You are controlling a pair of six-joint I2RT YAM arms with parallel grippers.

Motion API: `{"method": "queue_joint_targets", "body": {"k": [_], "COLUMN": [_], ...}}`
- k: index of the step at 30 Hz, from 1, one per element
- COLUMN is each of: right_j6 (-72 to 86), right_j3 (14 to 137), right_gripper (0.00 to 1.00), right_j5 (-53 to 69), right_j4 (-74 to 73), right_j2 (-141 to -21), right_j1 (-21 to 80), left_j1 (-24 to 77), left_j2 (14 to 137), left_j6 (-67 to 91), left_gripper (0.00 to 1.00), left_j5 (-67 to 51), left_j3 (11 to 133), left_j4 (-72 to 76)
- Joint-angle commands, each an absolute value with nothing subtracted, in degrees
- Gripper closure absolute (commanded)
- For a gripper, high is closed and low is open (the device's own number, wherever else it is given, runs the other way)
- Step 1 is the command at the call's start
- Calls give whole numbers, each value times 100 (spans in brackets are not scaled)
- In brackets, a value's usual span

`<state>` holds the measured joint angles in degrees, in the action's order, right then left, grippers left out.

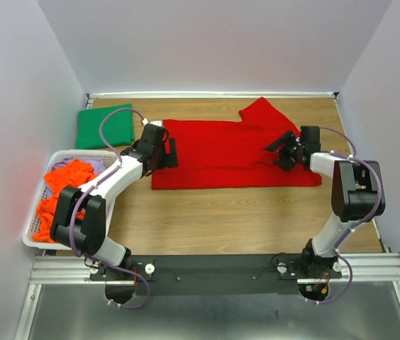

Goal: Fold and stack the t-shirts
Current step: Fold the tshirt

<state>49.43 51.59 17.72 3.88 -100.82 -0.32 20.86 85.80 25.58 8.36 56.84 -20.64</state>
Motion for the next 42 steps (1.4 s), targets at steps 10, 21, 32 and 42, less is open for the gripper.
{"method": "queue_joint_targets", "body": {"k": [10,21,32,42], "right_j6": [4808,4493,3349,3603], "right_j3": [6046,7831,7252,6820], "right_gripper": [19,19,22,31], "right_j5": [1819,2233,1450,2249], "right_j4": [422,185,-518,-475], "right_j2": [-10529,-11610,-10600,-10836], "right_j1": [378,791,536,685], "left_j1": [2083,2083,2083,2092], "left_j2": [8402,8315,8305,8429], "left_j6": [2619,2637,2698,2654], "left_gripper": [1,1,1,1], "left_j5": [993,1011,967,888], "left_j3": [5546,5432,5265,5309], "left_j4": [-2039,-2039,-1960,-1916]}}
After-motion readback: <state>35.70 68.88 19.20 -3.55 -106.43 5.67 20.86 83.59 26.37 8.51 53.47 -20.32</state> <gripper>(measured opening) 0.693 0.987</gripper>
